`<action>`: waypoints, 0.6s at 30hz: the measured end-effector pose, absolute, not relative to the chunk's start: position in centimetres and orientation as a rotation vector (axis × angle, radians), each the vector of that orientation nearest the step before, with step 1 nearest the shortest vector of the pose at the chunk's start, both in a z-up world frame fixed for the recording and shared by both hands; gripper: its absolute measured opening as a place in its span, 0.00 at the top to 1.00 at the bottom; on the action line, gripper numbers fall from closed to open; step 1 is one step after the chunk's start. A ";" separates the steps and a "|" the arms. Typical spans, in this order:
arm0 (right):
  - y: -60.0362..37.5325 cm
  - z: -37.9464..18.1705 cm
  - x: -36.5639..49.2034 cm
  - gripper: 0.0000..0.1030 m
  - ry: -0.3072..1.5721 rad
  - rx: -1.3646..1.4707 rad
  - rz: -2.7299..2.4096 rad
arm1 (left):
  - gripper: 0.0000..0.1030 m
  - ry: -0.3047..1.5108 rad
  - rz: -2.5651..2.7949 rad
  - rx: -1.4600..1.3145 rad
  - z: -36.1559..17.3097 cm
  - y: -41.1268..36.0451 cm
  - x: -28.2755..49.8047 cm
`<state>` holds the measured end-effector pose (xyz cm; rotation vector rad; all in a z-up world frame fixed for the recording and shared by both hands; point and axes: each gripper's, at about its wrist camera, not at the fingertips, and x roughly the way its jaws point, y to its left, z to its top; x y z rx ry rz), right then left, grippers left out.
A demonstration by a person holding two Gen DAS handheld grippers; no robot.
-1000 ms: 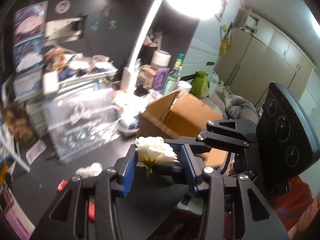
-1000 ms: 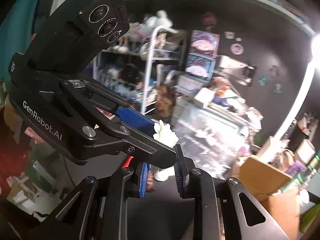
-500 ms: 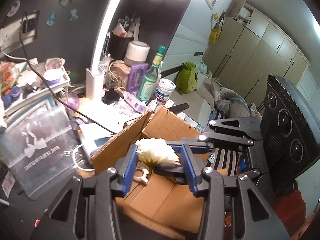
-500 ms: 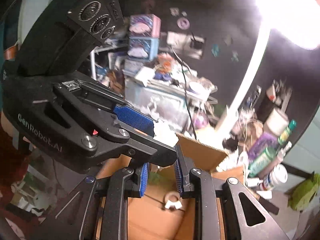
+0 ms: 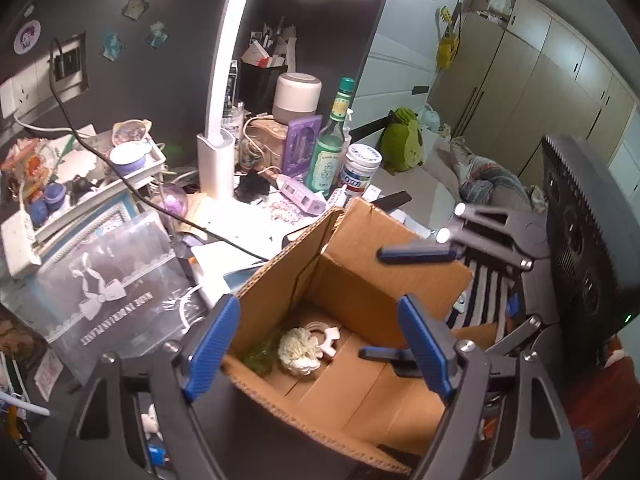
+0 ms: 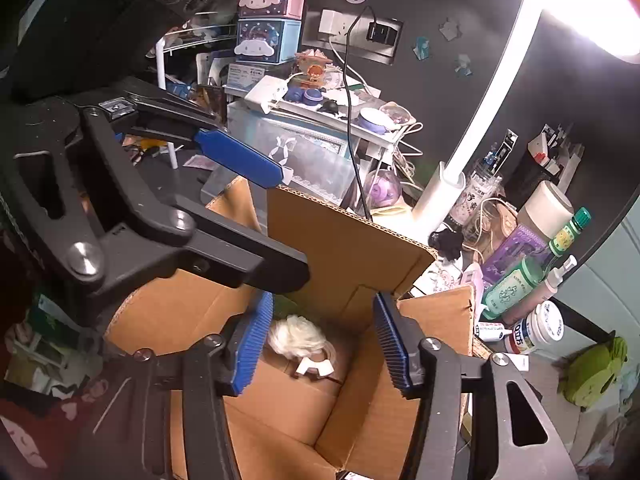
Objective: Organize objects
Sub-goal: 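Drop the white flower item into the cardboard box with the left tool, then grasp the long red box with the left tool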
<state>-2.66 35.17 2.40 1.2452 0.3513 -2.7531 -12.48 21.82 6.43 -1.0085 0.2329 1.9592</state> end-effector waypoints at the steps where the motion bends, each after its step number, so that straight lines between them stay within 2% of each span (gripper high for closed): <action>1: 35.1 2.5 -2.7 0.35 0.350 1.239 -2.754 | 0.23 0.242 1.966 -1.002 6.5 21.6 -12.4; 2: 35.0 2.7 -2.7 0.27 0.353 1.232 -2.751 | 0.23 0.248 1.973 -0.995 6.6 21.3 -12.2; 5: 34.1 3.2 -2.7 0.13 0.373 1.203 -2.736 | 0.23 0.259 2.015 -0.966 7.2 19.9 -11.8; 11: 30.9 4.1 -3.2 0.12 0.428 1.236 -2.713 | 0.23 0.222 2.115 -0.937 7.8 14.4 -11.5; 18: 23.9 4.9 -4.0 0.12 0.536 1.119 -2.630 | 0.21 0.137 2.236 -0.962 5.9 6.3 -11.4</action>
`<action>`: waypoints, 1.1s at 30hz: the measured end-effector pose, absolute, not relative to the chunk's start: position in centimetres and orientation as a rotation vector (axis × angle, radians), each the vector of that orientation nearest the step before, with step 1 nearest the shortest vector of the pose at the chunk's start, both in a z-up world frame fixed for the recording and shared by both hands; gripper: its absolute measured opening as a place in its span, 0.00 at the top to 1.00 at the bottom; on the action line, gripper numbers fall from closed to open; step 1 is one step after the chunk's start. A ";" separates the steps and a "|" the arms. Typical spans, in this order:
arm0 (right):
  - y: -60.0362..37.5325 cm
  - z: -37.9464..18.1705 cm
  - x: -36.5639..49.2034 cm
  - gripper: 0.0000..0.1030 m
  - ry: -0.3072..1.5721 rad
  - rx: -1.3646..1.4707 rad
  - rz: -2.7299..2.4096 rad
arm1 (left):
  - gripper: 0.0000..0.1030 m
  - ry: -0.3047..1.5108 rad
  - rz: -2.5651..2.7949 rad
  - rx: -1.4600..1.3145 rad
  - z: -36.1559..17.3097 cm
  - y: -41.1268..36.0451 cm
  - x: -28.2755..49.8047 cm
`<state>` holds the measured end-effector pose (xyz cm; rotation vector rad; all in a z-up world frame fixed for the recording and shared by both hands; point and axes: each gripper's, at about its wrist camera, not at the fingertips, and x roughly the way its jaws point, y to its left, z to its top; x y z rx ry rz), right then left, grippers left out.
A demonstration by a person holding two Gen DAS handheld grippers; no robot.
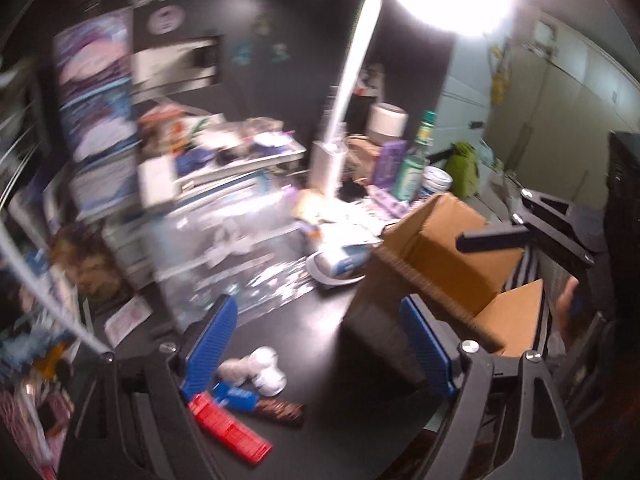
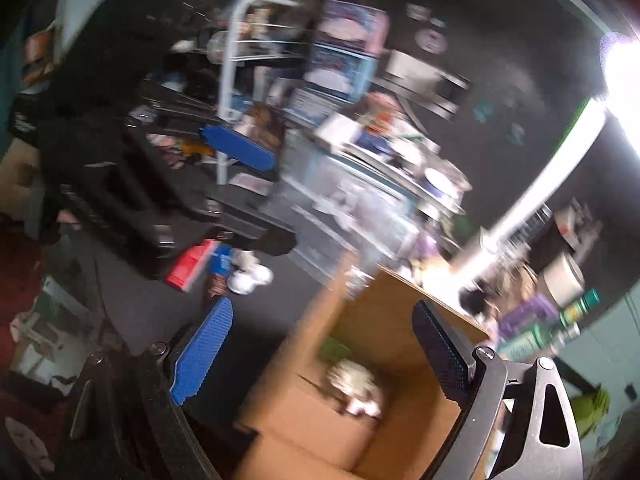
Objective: Organize objects
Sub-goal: 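Grasp the long red box with the left tool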
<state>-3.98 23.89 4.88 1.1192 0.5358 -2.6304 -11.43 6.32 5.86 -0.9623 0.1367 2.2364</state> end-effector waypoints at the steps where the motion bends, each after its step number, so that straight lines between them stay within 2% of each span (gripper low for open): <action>1: 22.9 4.8 -4.2 0.12 0.522 1.107 -2.609 | 0.21 0.125 2.254 -0.967 5.5 5.3 -11.3; 6: 17.9 3.6 -5.1 0.12 0.412 1.033 -2.524 | 0.21 0.106 2.351 -0.978 2.8 -0.6 -10.2; 13: 12.8 -3.6 -6.4 0.14 0.325 1.080 -2.388 | 0.21 0.073 2.502 -1.016 -2.4 -6.8 -8.5; 15: 12.4 -6.2 -7.0 0.24 0.282 1.122 -2.362 | 0.21 0.071 2.532 -1.033 -4.1 -7.9 -8.0; 17: 12.3 -8.8 -7.8 0.37 0.271 1.157 -2.389 | 0.21 0.081 2.550 -1.050 -5.7 -8.4 -7.6; 19: 12.3 -10.7 -8.6 0.40 0.277 1.175 -2.449 | 0.21 0.082 2.541 -1.060 -6.9 -8.7 -7.1; 22: 12.3 -12.8 -9.8 0.50 0.238 1.214 -2.449 | 0.21 0.076 2.530 -1.083 -8.1 -9.0 -7.0; 25: 11.9 -13.9 -11.0 0.51 0.245 1.232 -2.453 | 0.21 0.070 2.527 -1.101 -8.8 -9.1 -7.0; 27: 11.9 -14.3 -11.9 0.55 0.245 1.246 -2.465 | 0.21 0.055 2.518 -1.106 -9.1 -9.1 -7.1; 33: 12.1 -14.3 -13.4 0.75 0.216 1.262 -2.461 | 0.21 0.010 2.493 -1.122 -9.4 -9.0 -7.6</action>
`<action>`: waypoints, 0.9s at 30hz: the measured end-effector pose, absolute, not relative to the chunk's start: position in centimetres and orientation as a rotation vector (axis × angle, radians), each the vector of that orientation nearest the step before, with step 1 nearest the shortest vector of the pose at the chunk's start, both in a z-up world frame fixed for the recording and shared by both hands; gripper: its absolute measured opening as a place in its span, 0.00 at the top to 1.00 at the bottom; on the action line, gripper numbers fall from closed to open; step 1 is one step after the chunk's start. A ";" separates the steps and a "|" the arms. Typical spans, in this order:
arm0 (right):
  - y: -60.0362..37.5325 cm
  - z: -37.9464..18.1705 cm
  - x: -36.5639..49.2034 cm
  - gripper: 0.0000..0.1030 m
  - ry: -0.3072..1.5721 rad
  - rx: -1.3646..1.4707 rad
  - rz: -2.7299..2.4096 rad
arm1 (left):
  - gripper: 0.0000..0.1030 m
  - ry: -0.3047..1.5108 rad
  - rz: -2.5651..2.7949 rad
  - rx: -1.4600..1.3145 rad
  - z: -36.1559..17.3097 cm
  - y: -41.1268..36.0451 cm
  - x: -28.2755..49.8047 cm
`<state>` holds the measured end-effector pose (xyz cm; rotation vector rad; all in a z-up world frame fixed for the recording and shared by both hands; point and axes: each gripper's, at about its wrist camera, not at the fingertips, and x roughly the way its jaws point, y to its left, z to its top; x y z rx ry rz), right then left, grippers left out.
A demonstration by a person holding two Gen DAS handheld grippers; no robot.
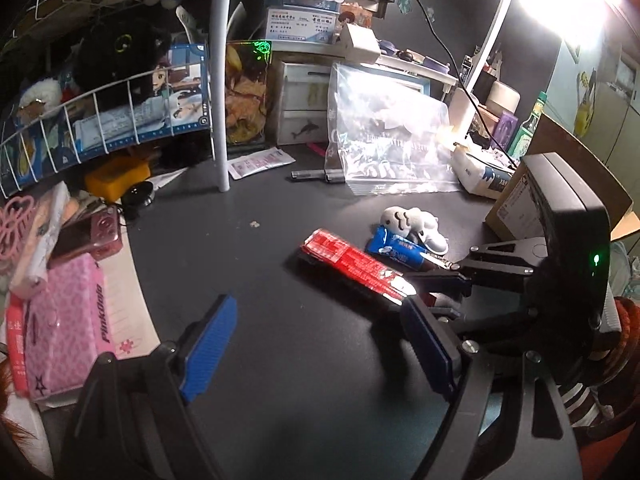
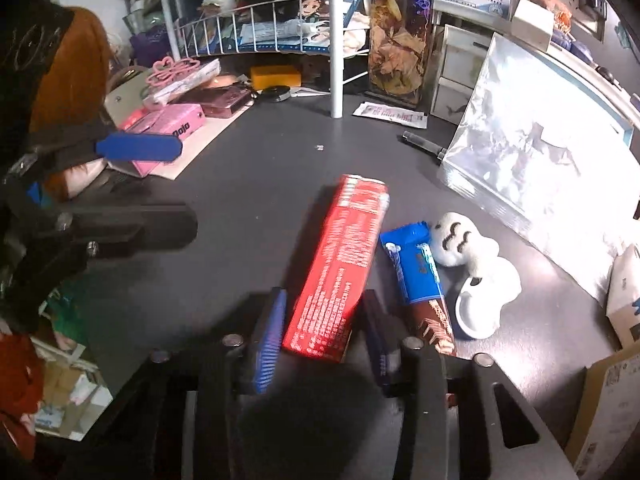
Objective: Organize objects
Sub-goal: 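Grasp the long red box with the left tool, then lower the red box into the cardboard box and open the left tool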
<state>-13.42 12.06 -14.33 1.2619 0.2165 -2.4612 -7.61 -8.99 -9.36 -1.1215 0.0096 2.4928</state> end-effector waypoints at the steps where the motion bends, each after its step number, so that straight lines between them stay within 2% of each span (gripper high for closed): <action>1: 12.0 -14.3 -13.4 0.76 0.225 1.259 -2.465 | 0.21 0.006 2.490 -1.123 -9.4 -9.0 -7.7; 6: 12.0 -13.4 -12.1 0.76 0.234 1.184 -2.470 | 0.21 -0.048 2.445 -1.116 -9.3 -8.7 -8.0; 12: 11.7 -9.7 -9.4 0.76 0.211 1.055 -2.431 | 0.21 -0.128 2.372 -1.026 -6.8 -7.7 -7.6; 14: 11.8 -7.9 -8.5 0.76 0.198 1.007 -2.425 | 0.29 -0.122 2.361 -0.988 -5.4 -7.3 -7.4; 16: 12.0 -5.9 -7.4 0.76 0.186 0.952 -2.414 | 0.42 -0.129 2.345 -0.957 -3.9 -6.9 -7.2; 19: 12.1 -3.7 -6.5 0.76 0.196 0.914 -2.438 | 0.51 -0.125 2.325 -0.895 -1.5 -6.2 -6.5; 21: 12.8 -2.2 -6.0 0.76 0.190 0.894 -2.459 | 0.55 -0.120 2.313 -0.861 0.1 -5.4 -6.2; 27: 15.3 1.9 -4.5 0.76 0.190 0.841 -2.532 | 0.55 -0.058 2.296 -0.775 4.6 -1.8 -5.9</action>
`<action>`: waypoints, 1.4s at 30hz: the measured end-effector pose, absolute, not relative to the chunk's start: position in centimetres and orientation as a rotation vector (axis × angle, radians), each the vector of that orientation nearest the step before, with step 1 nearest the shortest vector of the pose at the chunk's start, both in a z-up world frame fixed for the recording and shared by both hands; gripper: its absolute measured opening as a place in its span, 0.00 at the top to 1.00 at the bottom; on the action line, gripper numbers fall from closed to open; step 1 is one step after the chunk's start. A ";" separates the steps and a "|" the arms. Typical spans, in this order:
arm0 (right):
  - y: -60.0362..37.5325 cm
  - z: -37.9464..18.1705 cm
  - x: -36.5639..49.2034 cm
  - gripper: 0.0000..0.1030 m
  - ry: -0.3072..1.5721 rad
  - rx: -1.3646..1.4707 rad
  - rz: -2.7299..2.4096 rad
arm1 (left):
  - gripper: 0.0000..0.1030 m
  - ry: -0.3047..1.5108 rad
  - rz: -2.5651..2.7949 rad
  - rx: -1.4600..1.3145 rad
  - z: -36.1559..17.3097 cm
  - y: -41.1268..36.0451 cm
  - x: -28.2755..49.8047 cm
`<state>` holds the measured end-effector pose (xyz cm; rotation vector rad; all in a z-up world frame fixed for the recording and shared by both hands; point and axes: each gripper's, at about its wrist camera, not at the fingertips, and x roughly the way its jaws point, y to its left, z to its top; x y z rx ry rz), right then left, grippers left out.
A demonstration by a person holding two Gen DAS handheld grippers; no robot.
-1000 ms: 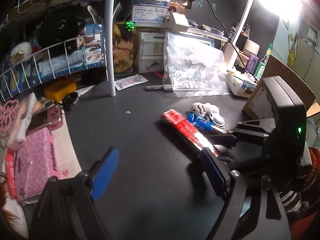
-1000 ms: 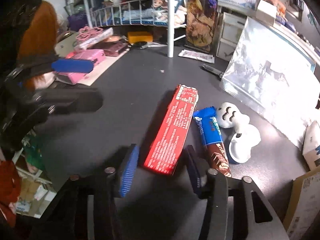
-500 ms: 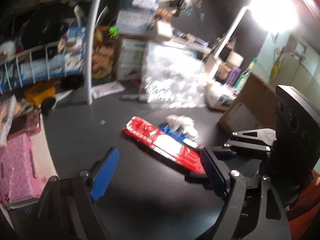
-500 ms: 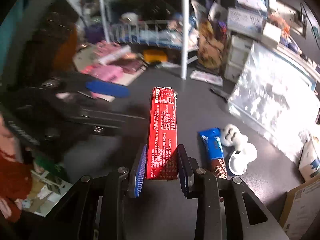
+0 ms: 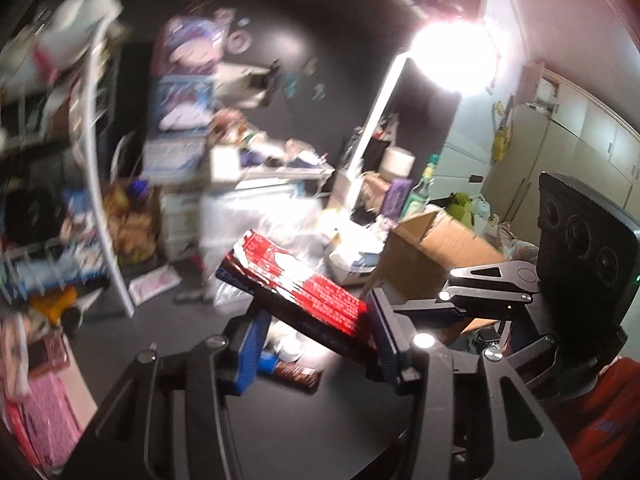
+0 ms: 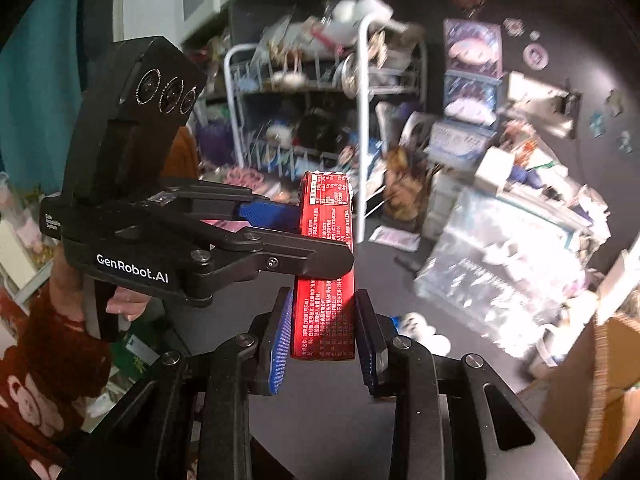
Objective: Organize objects
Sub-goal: 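Lower the red box into the cardboard box and open the left tool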
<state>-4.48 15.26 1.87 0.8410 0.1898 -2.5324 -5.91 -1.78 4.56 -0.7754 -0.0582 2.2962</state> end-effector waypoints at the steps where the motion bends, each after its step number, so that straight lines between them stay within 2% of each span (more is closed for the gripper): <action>1: 15.8 2.5 -4.1 0.76 0.198 0.829 -2.548 | 0.55 -0.045 2.290 -0.765 5.2 -1.0 -5.9; 10: 23.1 5.9 -1.9 0.76 0.153 0.872 -2.651 | 0.55 0.066 2.196 -0.785 8.3 8.6 -7.2; 20: 30.6 4.7 -0.2 0.76 0.094 1.006 -2.717 | 0.55 0.131 2.051 -0.897 6.5 17.5 -8.6; 26: 33.5 3.4 -0.1 0.76 0.047 1.128 -2.685 | 0.55 0.171 2.024 -0.955 5.1 20.2 -8.8; 27: 33.7 3.2 -0.1 0.76 0.048 1.143 -2.680 | 0.52 0.187 2.021 -0.962 5.0 20.7 -8.9; 30: 34.1 2.7 -0.1 0.74 0.081 1.200 -2.671 | 0.28 0.244 2.023 -0.954 4.8 21.3 -8.5; 35: 34.6 2.2 -0.6 0.65 0.124 1.274 -2.659 | 0.22 0.252 2.027 -0.929 5.5 21.0 -8.4; 42: 34.8 3.2 -0.6 0.63 0.156 1.254 -2.700 | 0.18 0.230 2.062 -0.893 6.3 19.1 -8.3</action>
